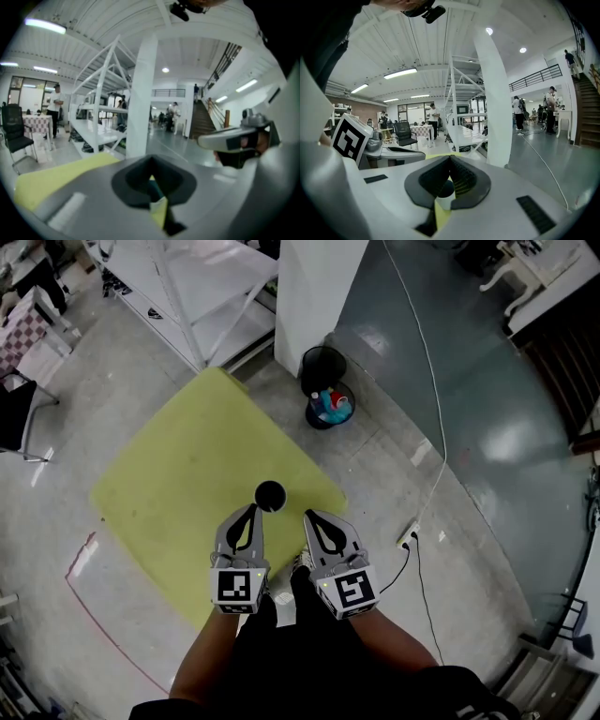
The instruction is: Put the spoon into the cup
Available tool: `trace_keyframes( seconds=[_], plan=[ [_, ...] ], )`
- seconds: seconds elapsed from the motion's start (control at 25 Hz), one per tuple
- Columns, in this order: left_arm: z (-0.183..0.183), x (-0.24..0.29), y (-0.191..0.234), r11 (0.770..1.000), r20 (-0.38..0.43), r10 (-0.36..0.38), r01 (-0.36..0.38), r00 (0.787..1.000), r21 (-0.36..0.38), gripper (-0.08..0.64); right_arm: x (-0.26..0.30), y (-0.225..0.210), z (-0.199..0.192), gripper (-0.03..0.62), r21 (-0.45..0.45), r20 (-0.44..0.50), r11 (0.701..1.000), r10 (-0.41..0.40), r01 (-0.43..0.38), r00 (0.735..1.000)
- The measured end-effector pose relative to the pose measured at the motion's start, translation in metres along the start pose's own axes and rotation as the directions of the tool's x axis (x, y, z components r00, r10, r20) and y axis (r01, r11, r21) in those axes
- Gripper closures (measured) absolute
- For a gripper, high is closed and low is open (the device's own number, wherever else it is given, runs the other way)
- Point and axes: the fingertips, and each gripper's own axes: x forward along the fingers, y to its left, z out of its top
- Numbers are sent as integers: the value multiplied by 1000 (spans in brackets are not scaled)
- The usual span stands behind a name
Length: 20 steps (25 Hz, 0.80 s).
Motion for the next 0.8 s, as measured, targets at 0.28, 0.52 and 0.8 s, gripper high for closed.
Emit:
trace_keyframes(
  seconds=[0.28,0.52,0.8],
  plan=[
    [37,-17,-9,997,86,-43,38,995,61,554,-8,1,32,586,-38,66,999,-22,24,998],
    [67,-45,-12,994,110,-70,60,991,92,554,-16,16,54,586,-129,88,991,-20,31,996],
    [89,-70,-7,993,189,-71,52,979,106,554,-24,31,83,586,-134,152,988,-52,73,987]
  ],
)
